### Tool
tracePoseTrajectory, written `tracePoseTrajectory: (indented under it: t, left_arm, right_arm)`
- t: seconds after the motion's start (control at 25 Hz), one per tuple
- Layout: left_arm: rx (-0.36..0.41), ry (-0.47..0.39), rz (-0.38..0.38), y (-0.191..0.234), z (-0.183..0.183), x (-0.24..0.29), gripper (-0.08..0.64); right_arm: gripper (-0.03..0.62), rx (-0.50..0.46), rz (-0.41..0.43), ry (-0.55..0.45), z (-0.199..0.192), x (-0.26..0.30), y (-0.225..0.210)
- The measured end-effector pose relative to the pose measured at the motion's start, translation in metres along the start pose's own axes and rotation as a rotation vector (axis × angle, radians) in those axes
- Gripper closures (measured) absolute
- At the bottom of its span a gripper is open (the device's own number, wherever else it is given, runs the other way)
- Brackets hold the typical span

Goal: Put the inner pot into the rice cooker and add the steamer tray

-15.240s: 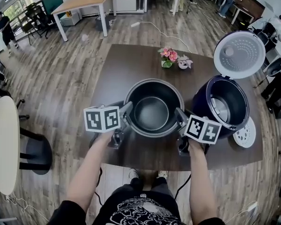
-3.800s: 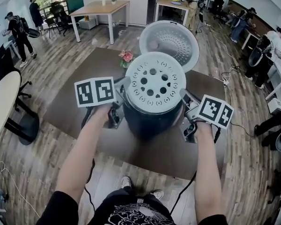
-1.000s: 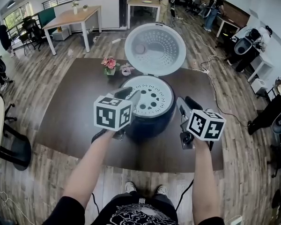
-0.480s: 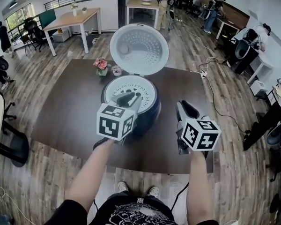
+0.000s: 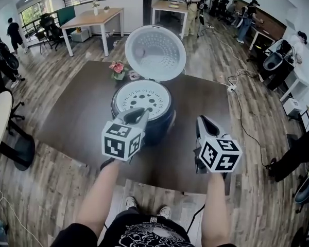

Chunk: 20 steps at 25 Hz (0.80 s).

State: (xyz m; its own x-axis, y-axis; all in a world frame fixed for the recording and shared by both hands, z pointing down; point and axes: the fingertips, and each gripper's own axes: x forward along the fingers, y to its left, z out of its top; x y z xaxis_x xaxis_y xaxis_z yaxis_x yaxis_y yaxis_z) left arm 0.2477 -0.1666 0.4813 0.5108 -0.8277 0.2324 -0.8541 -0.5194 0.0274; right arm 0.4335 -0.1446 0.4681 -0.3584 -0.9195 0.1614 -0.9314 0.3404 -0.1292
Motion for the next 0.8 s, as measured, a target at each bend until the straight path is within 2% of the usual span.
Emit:
tracePoseTrajectory:
  t: [0.28, 0.44, 0.64, 0.8]
  left_arm:
    - [-0.002, -0.011, 0.048, 0.012, -0.014, -0.013, 0.552]
    - [-0.008, -0.008, 0.063, 0.003, -0.008, -0.006, 0.554]
    - [-0.017, -0.009, 0.071, 0.016, -0.018, -0.022, 0.554]
    - [-0.029, -0.011, 0.073, 0.019, -0.010, -0.023, 0.554]
  right_arm:
    - [0.591, -0.041, 0.020, -0.014, -0.009, 0.002, 0.003]
    - [0.591, -0.048, 0.021, -0.011, -0.004, -0.001, -0.016]
    - [0.592, -0.042, 0.021, -0.012, -0.014, -0.003, 0.000]
    - [0.592, -0.043, 0.027, -0.004, -0.009, 0.000, 0.002]
